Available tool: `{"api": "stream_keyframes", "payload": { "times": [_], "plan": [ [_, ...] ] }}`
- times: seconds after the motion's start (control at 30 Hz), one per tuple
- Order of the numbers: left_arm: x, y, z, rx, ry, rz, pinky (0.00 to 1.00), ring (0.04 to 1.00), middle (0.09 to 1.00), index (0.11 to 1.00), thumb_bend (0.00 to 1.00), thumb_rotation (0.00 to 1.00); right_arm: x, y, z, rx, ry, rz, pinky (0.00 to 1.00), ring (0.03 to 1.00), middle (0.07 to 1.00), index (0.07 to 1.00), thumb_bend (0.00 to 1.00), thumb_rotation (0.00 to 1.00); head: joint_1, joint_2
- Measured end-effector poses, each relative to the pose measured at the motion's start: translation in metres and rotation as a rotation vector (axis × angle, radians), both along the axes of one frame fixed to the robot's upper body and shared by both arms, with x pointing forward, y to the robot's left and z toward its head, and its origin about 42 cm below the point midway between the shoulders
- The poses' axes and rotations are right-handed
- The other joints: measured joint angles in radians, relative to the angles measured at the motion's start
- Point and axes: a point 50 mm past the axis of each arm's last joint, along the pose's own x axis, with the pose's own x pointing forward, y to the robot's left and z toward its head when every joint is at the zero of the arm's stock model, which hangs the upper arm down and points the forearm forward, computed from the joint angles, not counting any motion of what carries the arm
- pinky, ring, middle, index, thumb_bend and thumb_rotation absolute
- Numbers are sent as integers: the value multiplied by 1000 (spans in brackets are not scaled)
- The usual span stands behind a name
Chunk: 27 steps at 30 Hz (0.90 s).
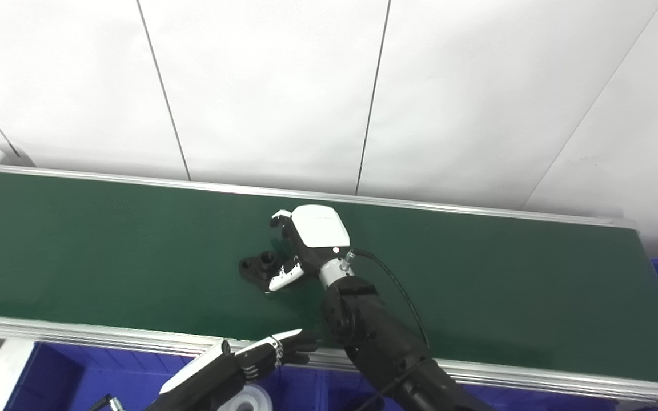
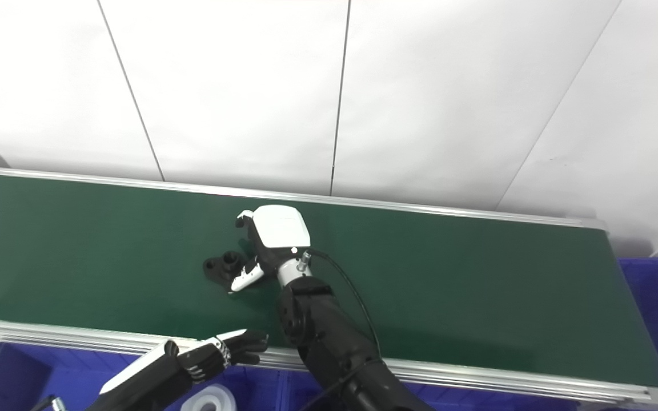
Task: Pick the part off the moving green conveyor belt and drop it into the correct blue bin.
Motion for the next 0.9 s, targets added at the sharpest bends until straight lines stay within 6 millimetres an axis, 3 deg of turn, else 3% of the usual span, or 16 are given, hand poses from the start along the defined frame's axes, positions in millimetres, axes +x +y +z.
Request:
{"api": "stream_keyframes", "payload": {
  "times": [0.23,0.43,0.67,0.9],
  "plan": [
    [2,3,1,-10,0,10,902,939,948,922,392,513,-3,6,0,24,16,20,350,418,482,491,532,0,-8,6],
    [3,5,4,-27,-3,19,901,937,946,917,366,441,-2,3,4,12,35,38,401,466,511,474,529,0,-15,9],
    [4,6,5,-52,0,26,900,936,947,912,340,345,-2,0,7,-1,65,54,323,384,437,503,530,1,-17,11],
    [6,10,8,-55,-4,41,912,934,942,911,353,379,0,-5,8,-6,87,57,395,449,468,496,531,0,-17,12]
  ]
}}
